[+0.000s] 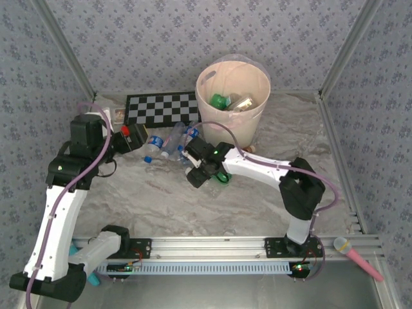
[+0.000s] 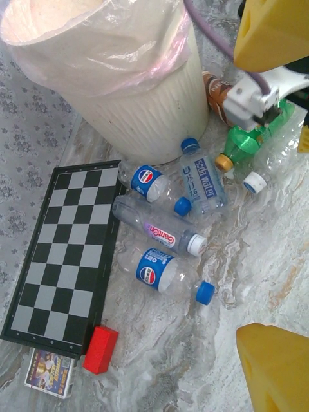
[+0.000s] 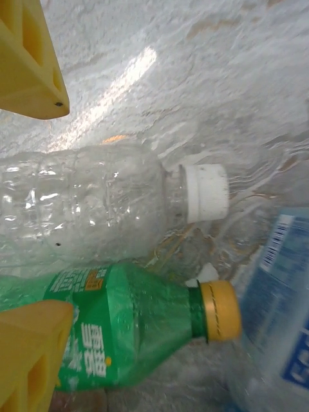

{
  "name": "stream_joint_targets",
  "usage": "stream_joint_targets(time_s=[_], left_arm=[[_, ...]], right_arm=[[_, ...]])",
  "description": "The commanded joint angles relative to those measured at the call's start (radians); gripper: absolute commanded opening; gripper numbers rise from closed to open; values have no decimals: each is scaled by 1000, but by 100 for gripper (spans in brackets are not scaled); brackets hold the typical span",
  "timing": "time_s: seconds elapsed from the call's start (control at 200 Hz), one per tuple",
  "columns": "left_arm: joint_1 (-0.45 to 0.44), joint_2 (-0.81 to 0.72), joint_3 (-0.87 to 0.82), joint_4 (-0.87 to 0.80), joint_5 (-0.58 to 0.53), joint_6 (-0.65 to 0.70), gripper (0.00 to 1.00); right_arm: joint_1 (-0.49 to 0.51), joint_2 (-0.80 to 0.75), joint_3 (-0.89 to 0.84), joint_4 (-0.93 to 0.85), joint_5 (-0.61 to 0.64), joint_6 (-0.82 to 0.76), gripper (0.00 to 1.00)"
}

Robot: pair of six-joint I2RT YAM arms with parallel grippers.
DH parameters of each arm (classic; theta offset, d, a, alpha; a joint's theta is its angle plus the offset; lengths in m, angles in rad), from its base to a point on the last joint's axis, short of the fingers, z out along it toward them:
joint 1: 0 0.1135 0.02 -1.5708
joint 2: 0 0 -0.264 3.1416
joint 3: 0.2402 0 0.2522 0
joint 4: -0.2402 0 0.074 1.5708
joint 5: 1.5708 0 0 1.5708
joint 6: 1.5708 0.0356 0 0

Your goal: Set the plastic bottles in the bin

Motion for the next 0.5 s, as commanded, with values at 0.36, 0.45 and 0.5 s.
stream_joint_targets(time_s=[0.36, 0.45, 0.5], left_arm=[[-4, 12, 26, -49, -29, 41, 100], [-3, 16, 28, -50, -28, 43, 100], [-3, 16, 28, -50, -29, 43, 100]], right_arm=[[62, 166, 42, -24, 59, -10, 72], [70, 196, 55, -25, 65, -5, 71], [73, 206, 64, -31, 65, -1, 67]])
